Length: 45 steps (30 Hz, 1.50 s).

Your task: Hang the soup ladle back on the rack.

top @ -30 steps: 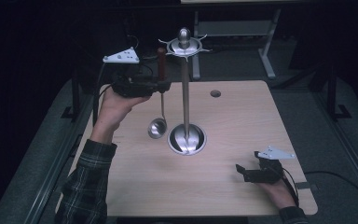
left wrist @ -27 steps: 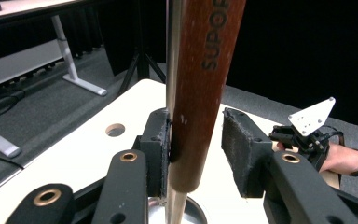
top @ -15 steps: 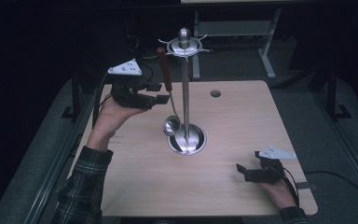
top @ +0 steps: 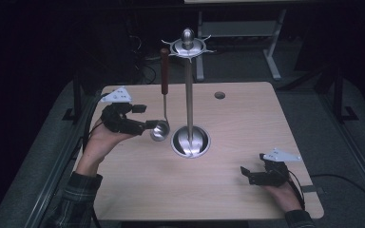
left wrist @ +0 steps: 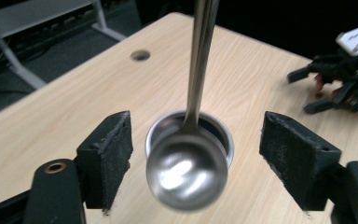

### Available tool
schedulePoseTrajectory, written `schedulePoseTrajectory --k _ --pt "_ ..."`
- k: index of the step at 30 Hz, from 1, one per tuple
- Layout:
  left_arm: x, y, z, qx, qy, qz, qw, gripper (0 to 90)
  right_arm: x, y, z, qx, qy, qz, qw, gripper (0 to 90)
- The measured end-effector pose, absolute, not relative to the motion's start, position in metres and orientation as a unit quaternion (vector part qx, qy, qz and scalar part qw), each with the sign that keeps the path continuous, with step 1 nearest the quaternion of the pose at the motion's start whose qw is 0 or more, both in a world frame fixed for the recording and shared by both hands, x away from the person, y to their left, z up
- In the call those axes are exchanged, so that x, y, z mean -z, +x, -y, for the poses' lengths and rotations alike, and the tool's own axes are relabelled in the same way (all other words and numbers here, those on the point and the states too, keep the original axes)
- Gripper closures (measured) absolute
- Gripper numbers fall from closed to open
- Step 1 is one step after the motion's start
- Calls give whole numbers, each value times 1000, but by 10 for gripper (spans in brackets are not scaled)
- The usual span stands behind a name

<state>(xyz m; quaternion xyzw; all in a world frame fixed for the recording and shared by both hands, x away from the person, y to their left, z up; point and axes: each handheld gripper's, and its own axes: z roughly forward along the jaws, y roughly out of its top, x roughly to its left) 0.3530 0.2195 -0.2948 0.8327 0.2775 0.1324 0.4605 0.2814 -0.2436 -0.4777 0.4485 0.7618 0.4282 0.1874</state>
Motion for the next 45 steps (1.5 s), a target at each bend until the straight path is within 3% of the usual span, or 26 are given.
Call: schedulePoseTrajectory --k 29,37,45 --pt "421 301 -280 -160 833 -369 380 143 478 281 243 -424 446 -764 191 50" --pt "446 287 -294 -172 829 -396 356 60 478 280 241 -423 446 -765 191 50" --pt "452 282 -304 -168 826 -407 352 59 478 280 240 -422 446 -766 190 50"
